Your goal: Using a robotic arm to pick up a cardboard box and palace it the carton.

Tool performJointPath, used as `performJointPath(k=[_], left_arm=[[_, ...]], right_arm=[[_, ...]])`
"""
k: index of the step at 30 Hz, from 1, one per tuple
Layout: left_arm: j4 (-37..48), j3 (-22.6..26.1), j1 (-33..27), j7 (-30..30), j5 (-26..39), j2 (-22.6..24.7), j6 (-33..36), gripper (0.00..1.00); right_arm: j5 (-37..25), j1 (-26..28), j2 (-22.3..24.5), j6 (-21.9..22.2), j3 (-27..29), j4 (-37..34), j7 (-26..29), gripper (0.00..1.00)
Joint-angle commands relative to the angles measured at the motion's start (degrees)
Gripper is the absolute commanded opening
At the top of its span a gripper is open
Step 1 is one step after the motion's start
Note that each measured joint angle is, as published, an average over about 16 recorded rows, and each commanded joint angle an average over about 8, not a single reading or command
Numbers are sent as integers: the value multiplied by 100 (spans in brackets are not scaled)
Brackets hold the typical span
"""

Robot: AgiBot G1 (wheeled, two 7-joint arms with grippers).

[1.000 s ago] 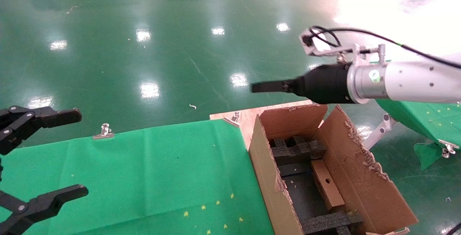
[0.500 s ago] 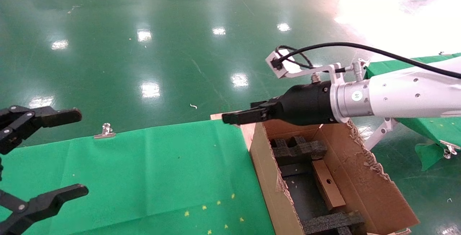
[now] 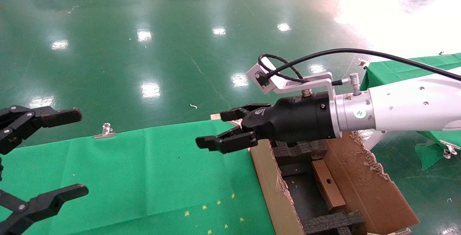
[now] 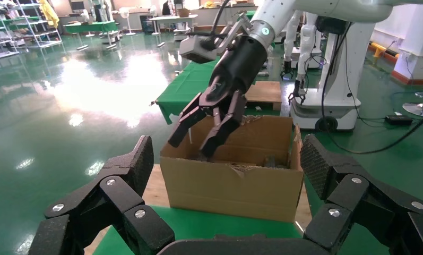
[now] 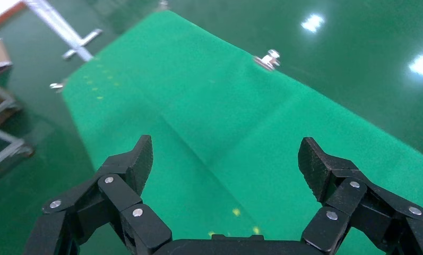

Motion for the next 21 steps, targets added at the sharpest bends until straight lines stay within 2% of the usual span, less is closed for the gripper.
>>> performJointPath(k=[1, 21], left_arm=[[0, 0, 0, 0, 0, 0, 0, 100], [0, 0, 0, 0, 0, 0, 0, 100]], right_arm=[[112, -196, -23, -178, 299, -16, -284, 100], [1244, -2179, -260, -1980, 3332, -175, -3159, 100]])
